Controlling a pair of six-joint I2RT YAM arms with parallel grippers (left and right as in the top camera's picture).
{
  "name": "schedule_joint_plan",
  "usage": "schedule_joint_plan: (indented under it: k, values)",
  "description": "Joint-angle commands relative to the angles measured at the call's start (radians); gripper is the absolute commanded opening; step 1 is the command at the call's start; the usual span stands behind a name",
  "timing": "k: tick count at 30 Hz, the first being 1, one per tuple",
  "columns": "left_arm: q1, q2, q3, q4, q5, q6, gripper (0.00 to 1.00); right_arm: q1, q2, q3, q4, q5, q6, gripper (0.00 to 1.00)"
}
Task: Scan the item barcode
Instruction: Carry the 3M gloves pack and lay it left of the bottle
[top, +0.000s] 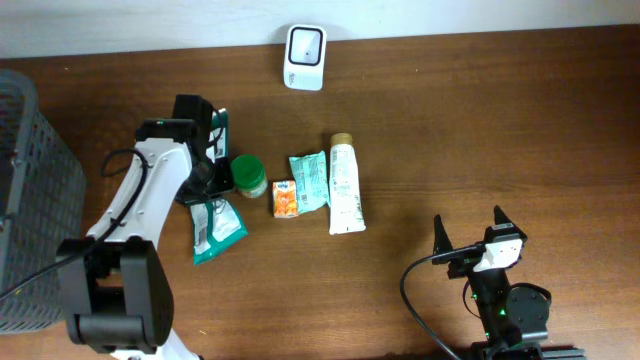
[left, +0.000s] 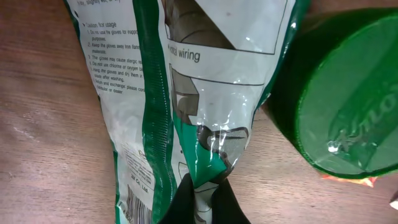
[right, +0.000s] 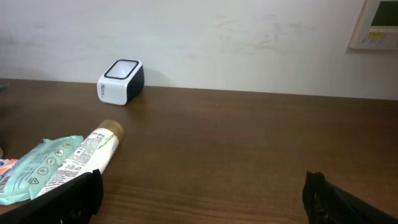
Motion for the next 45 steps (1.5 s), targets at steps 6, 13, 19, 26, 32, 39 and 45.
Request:
schedule_joint_plan:
  k: [6, 13, 19, 26, 32, 39, 45]
  values:
    - [-0.036, 0.009, -0.038, 0.014, -0.021, 0.095, 0.0, 0.006, -0.006, -0.005, -0.005, 0.002, 0.0, 0.98]
    - [-0.15, 0.009, -0.066, 0.068, 0.006, -0.015, 0.0, 0.006, -0.006, -0.005, -0.004, 0.002, 0.0, 0.98]
    - [-0.229, 0.009, -0.066, 0.111, -0.003, -0.026, 0.0, 0.006, -0.006, -0.005, -0.004, 0.002, 0.0, 0.98]
    - [-0.202, 0.009, -0.066, 0.082, -0.132, -0.042, 0.0, 0.006, -0.006, -0.005, -0.004, 0.002, 0.0, 0.98]
    - [-0.192, 0.009, -0.066, 0.077, -0.164, -0.04, 0.0, 0.006, -0.006, -0.005, -0.005, 0.002, 0.0, 0.98]
    - [-0.192, 0.009, -0.066, 0.068, -0.293, 0.02, 0.01, 0.006, -0.006, -0.005, -0.004, 0.002, 0.0, 0.98]
    - [-0.192, 0.009, -0.066, 0.079, -0.28, 0.019, 0.3, 0.006, -0.006, -0.005, -0.005, 0.002, 0.0, 0.98]
